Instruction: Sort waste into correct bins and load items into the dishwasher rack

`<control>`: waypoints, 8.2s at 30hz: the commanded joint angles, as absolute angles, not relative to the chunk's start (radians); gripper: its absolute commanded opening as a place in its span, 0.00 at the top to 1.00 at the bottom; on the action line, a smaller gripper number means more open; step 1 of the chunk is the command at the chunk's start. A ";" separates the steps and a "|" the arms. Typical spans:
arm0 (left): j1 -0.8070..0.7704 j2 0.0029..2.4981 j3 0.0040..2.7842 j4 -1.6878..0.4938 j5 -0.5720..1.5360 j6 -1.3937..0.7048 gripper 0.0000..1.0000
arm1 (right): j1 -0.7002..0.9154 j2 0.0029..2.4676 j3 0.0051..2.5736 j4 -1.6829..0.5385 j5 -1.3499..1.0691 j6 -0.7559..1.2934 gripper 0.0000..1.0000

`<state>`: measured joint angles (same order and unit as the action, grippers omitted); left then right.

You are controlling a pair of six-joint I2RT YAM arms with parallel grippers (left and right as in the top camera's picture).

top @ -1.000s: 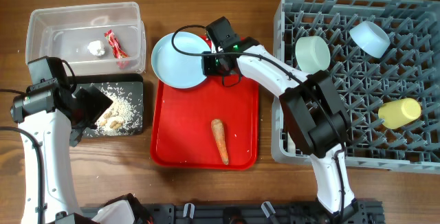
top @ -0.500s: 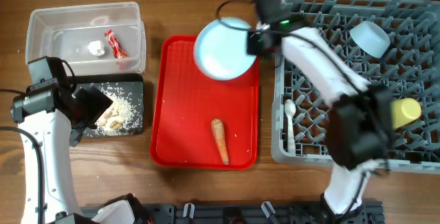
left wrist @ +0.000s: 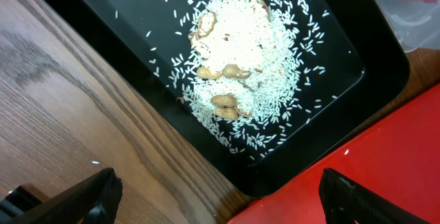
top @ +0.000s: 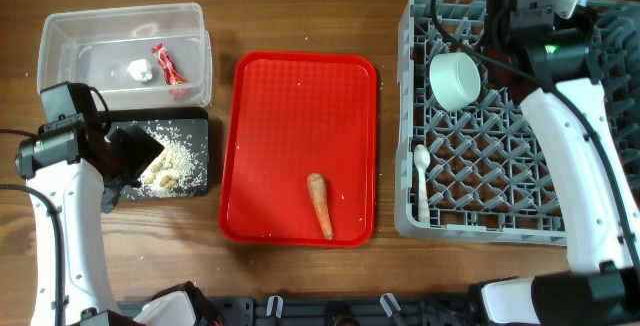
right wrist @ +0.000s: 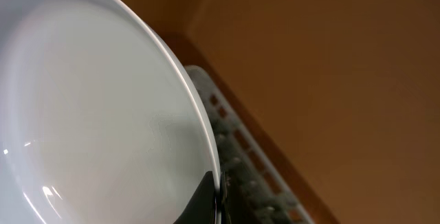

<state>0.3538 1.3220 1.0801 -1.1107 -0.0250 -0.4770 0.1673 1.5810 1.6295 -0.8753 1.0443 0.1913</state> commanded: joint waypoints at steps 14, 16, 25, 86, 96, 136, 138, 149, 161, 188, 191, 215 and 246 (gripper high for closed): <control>0.358 1.312 1.092 -1.107 -0.016 -0.476 0.06 | 0.081 1.830 1.627 -0.965 1.063 0.213 0.96; 0.358 1.312 1.092 -1.108 -0.016 -0.476 0.06 | 0.081 1.840 1.627 -0.973 1.015 0.213 0.96; 0.358 1.312 1.092 -1.109 -0.016 -0.476 0.06 | 0.091 1.851 1.623 -1.074 0.673 0.288 0.96; -0.692 1.825 1.092 -0.820 0.107 -0.845 0.74 | 0.094 1.593 1.623 -1.251 -0.155 0.051 0.21; -0.471 1.663 1.093 -0.933 -0.041 -0.788 0.76 | 0.094 1.593 1.623 -1.251 -0.154 0.044 0.21; 0.491 1.741 1.137 -0.830 -0.103 -0.657 0.37 | 0.094 1.593 1.623 -1.246 -0.152 0.033 0.20; 0.486 1.702 1.184 -0.854 -0.068 -0.616 0.34 | 0.094 1.594 1.623 -1.241 -0.164 0.037 0.19; 0.105 1.462 1.282 -0.854 0.201 -0.109 0.24 | 0.094 1.655 1.623 -1.020 -0.417 0.085 0.03; 0.059 1.468 1.282 -1.358 0.136 -0.172 0.14 | 0.094 1.671 1.622 -1.390 -0.138 0.091 0.07; 0.058 0.554 0.962 -1.126 0.141 -0.172 0.00 | 0.094 0.769 1.085 -0.988 -0.059 0.134 0.00; 0.058 0.556 0.962 -1.135 0.141 -0.172 0.00 | 0.094 0.789 1.085 -0.988 -0.059 0.134 0.00; 0.058 0.556 0.962 -1.137 0.141 -0.172 0.00 | 0.099 0.496 0.843 -0.845 -0.041 0.132 0.00; 0.058 0.556 0.962 -1.137 0.141 -0.172 0.00 | 0.098 0.002 0.005 0.003 -0.036 0.134 0.00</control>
<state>0.0536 0.5617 0.9657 -1.1400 0.1436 -0.1696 0.0956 0.0139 0.0071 0.0246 -0.0212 0.1356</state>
